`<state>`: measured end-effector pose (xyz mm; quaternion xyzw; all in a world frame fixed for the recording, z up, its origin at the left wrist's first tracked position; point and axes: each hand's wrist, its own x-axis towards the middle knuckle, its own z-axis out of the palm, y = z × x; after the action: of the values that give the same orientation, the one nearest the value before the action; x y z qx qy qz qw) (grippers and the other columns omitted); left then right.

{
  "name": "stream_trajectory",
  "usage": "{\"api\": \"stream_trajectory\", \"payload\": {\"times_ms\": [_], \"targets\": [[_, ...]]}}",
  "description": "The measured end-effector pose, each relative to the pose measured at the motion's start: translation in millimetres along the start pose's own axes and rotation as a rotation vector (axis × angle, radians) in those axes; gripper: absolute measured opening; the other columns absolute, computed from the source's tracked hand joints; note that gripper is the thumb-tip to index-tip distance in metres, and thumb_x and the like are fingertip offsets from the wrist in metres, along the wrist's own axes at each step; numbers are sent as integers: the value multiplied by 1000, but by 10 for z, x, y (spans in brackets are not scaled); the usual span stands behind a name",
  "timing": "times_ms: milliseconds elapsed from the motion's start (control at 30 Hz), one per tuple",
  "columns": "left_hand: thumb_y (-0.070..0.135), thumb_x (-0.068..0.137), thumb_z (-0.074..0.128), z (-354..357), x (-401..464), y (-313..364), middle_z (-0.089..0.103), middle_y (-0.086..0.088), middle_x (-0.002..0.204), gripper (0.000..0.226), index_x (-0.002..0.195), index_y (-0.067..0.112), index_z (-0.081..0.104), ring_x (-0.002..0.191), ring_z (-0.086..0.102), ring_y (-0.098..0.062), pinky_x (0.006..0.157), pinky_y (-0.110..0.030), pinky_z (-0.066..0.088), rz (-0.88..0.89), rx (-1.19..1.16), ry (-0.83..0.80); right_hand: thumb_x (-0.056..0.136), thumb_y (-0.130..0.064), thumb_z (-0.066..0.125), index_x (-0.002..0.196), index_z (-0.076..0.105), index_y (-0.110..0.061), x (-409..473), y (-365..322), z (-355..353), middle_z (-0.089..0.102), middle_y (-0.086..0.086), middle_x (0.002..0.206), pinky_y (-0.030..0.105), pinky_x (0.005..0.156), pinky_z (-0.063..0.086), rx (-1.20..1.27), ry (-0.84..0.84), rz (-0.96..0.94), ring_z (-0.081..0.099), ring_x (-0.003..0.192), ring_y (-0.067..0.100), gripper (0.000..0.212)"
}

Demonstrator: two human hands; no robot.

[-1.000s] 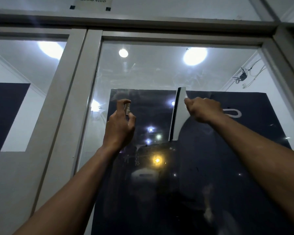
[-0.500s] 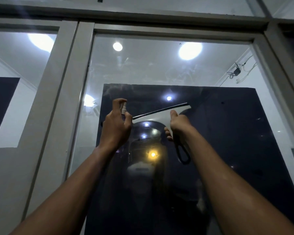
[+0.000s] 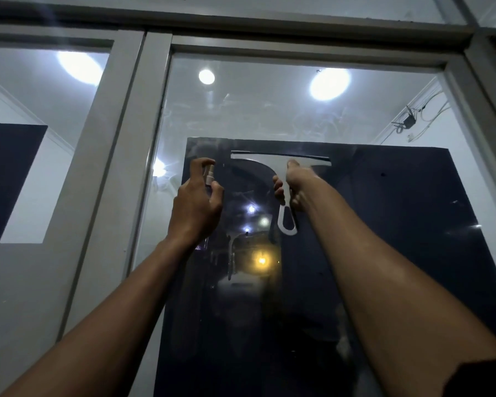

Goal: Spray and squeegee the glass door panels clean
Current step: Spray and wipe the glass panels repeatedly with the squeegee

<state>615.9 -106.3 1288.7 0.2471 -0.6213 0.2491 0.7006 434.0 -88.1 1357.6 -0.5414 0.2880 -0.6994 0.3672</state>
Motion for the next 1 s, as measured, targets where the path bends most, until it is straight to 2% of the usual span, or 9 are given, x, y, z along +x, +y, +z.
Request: {"api": "stream_trajectory", "payload": {"times_ms": [100, 200, 367, 433, 500, 600, 767, 867, 1000], "targets": [[15, 101, 48, 38, -132, -28, 61, -7, 88, 34, 134, 19, 41, 69, 60, -20, 63, -37, 50, -2, -15, -12, 108, -43, 29, 79, 54, -4, -206, 333, -101, 51, 3, 60, 19, 36, 33, -32, -17, 20, 41, 43, 10, 55], [15, 101, 48, 59, -236, -55, 62, -9, 90, 34, 135, 18, 42, 70, 60, -20, 62, -35, 48, -26, -23, -5, 108, -39, 32, 96, 58, 1, -326, 539, -142, 58, 5, 61, 19, 35, 37, -39, -18, 17, 48, 40, 10, 49], [19, 102, 46, 45, -260, -109, 62, -7, 82, 34, 135, 24, 38, 68, 62, -22, 64, -46, 57, -56, -15, -21, 107, -19, 27, 83, 53, -1, -124, 67, 66, 52, 5, 39, 16, 29, 32, 45, -51, -62, 44, 26, 11, 40], [19, 102, 46, 11, -241, -119, 60, -6, 80, 35, 136, 24, 38, 67, 61, -22, 63, -44, 56, -64, -10, -8, 106, -15, 30, 94, 55, 3, -40, -12, 118, 56, 7, 41, 17, 30, 36, 30, -9, -96, 50, 29, 12, 33], [21, 102, 46, -23, -267, -129, 61, -7, 82, 36, 137, 25, 37, 67, 62, -22, 62, -43, 56, -80, 0, -8, 107, -22, 33, 106, 55, 2, -80, 112, 125, 58, 8, 45, 18, 32, 38, 3, 23, -86, 52, 32, 13, 33], [22, 102, 46, -59, -367, -123, 62, -10, 86, 34, 135, 28, 37, 68, 63, -25, 63, -47, 58, -99, -3, -24, 107, -36, 37, 103, 60, 3, -287, 564, 61, 63, 8, 57, 19, 35, 38, -36, 78, -69, 56, 38, 13, 45], [21, 103, 46, -75, -582, -60, 63, -12, 94, 35, 136, 25, 37, 75, 63, -25, 69, -46, 58, -133, -49, -31, 105, -42, 38, 107, 62, 6, -609, 1190, -50, 64, 10, 63, 26, 43, 39, -48, 72, 3, 55, 42, 18, 53], [24, 102, 45, -106, -674, -30, 64, -11, 95, 33, 133, 31, 37, 76, 63, -25, 68, -43, 56, -143, -54, -47, 107, -37, 36, 93, 63, 4, -657, 1006, 24, 62, 8, 61, 21, 36, 34, -57, 103, -35, 51, 38, 13, 51], [21, 102, 46, -175, -728, -26, 64, -10, 92, 32, 131, 29, 38, 73, 63, -23, 68, -41, 55, -155, -50, -40, 106, -37, 37, 94, 58, 1, -475, 702, 191, 64, 9, 65, 19, 35, 32, 18, 134, -39, 54, 38, 13, 45]]}}
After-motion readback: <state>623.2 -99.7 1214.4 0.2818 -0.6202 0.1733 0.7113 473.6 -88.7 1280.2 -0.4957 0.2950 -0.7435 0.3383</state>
